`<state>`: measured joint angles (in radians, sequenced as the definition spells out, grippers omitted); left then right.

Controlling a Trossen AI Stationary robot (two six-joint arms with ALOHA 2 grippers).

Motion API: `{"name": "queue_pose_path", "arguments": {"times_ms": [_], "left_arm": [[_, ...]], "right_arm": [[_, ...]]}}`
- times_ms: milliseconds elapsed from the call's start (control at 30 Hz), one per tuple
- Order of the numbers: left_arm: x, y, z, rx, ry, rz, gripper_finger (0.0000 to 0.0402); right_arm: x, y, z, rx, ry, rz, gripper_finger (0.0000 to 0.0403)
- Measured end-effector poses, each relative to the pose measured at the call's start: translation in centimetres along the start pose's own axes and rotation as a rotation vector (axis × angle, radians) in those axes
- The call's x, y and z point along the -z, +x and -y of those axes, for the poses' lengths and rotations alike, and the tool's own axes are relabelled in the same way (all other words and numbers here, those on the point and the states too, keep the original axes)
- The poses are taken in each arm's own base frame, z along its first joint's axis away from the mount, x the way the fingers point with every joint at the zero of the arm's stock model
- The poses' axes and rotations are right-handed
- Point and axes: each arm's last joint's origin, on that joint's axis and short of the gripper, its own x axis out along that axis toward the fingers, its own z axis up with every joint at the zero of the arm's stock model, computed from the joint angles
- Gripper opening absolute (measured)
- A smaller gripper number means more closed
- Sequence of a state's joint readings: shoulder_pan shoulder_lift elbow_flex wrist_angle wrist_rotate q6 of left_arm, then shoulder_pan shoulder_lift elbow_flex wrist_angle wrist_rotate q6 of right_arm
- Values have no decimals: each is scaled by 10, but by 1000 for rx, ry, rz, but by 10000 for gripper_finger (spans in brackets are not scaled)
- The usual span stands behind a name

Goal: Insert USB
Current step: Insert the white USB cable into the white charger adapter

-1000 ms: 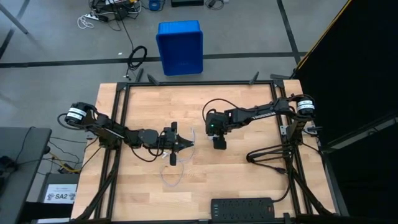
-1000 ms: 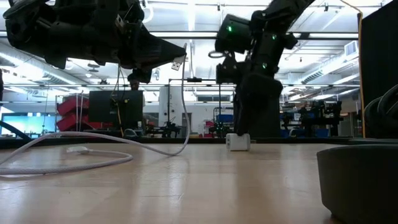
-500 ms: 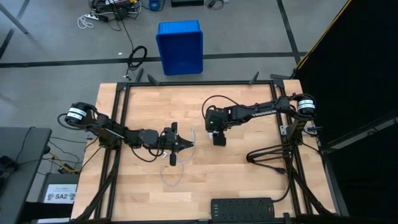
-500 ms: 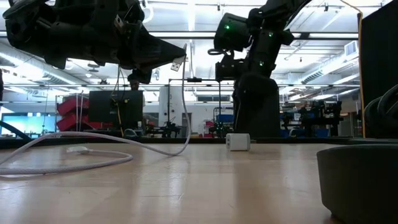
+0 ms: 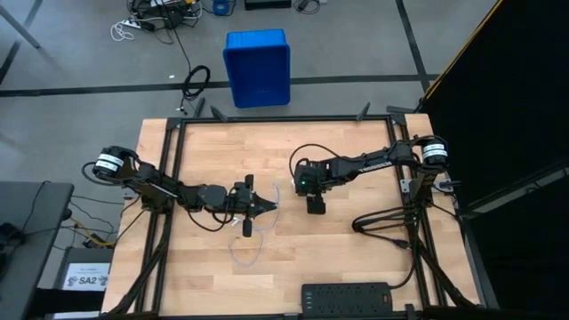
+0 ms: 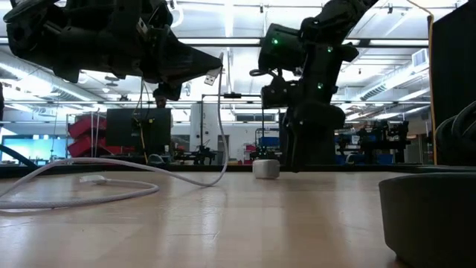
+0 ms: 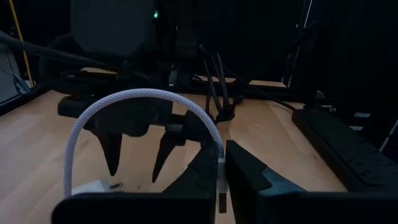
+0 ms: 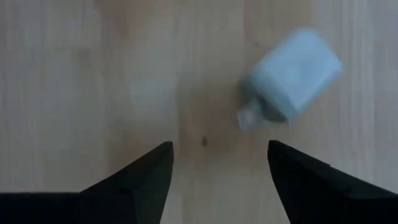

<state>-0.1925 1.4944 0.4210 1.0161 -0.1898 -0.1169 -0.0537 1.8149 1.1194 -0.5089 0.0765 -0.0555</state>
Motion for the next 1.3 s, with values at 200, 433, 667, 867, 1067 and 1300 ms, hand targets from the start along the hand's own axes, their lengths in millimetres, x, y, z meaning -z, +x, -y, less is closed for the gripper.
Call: {"name": "queue_pose_path", "arguments": {"times_ms": [200,433,667,867,1067,1300], "left_arm": [[0,0,0,0,0,1,0],[0,0,0,0,0,1,0],[0,0,0,0,-1,1,0],[0,0,0,0,0,2,0],[-1,0,0,1,-1,5,0],[-1,0,0,0,-1,6,0]], "right_arm": [[-3,-4,2,35,17,18,236],[-12,-8,21,84,293,91,236],[-26,-11,33,67,324,237,228],[-38,-13,19,-48,197,336,218],[-33,-4,9,-103,171,269,207],[-25,2,8,-110,170,180,198]]}}
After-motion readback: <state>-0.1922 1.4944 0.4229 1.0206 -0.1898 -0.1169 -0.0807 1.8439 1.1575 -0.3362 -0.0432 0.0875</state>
